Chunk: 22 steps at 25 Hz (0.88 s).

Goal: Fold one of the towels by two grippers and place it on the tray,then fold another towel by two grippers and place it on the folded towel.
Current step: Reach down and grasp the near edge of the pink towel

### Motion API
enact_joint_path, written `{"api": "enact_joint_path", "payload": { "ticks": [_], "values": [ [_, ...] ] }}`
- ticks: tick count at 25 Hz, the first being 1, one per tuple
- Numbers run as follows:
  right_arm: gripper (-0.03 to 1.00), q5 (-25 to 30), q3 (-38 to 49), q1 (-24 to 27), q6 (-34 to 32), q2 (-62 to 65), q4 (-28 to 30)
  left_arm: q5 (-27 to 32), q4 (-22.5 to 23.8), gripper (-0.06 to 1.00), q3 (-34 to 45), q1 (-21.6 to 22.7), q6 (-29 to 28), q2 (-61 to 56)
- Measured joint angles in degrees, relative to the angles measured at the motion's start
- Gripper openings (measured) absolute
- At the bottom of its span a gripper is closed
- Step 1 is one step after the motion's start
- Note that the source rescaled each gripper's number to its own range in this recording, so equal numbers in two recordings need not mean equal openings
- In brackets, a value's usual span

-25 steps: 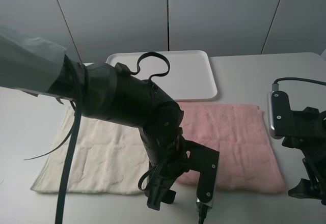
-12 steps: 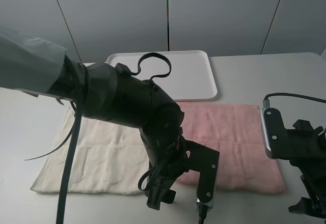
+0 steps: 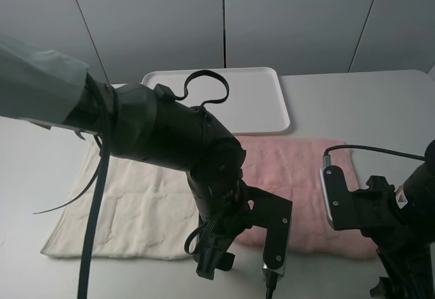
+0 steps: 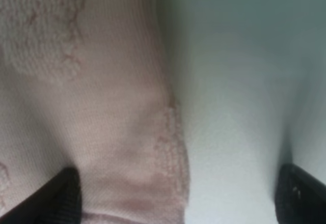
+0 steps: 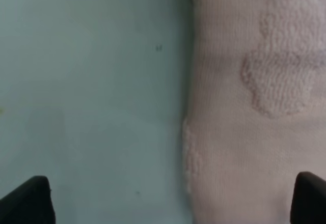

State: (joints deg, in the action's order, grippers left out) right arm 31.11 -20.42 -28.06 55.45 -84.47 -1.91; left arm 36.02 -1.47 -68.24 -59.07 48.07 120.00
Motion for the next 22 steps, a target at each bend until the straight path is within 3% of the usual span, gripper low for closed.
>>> {"api": "enact_joint_path", "payload": {
  "ticks": [11,22],
  "values": [
    [1.00,-5.78,3.39,-0.46,-2.12,-0.70,4.20,0.00,1.47,0.99,0.00,0.00,-1.45,0.00],
    [1.00,-6.89,3.62,-0.46,-3.72,-0.70,4.25,0.00,1.47,0.99,0.00,0.00,-1.45,0.00]
  ]
}}
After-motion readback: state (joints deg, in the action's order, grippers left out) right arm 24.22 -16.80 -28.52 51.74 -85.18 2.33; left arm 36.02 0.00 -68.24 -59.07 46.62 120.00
